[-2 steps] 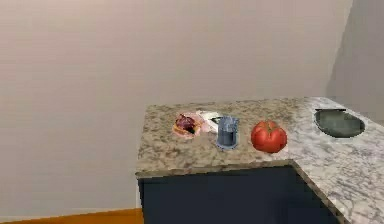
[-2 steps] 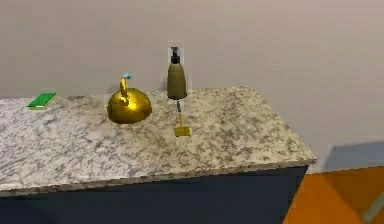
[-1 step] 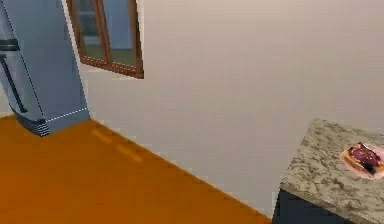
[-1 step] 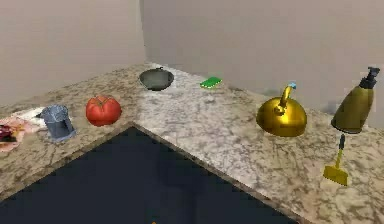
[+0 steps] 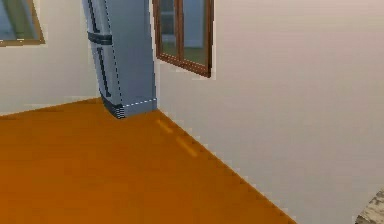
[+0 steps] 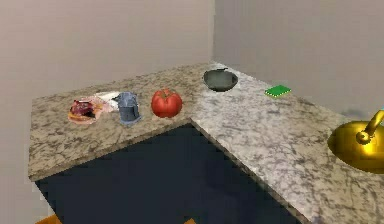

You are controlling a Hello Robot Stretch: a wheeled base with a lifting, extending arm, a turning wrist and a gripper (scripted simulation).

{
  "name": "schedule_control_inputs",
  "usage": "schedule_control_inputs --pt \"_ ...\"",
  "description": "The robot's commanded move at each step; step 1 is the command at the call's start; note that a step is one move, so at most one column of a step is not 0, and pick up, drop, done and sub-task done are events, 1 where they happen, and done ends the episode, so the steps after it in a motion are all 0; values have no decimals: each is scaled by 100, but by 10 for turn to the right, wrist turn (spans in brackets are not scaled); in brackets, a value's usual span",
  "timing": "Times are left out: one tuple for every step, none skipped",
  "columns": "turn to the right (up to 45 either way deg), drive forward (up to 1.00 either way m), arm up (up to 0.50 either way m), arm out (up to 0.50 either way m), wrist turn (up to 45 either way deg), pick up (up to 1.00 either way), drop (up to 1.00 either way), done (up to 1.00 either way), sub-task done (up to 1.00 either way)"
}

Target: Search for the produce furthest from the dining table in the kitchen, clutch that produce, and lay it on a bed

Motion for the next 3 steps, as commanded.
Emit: schedule_control_inputs --pt "0 0 50 0 0 0 0 0 0" --pt "0 0 38 0 0 0 0 0 0" --pt "0 0 0 44 0 0 0 0 0"
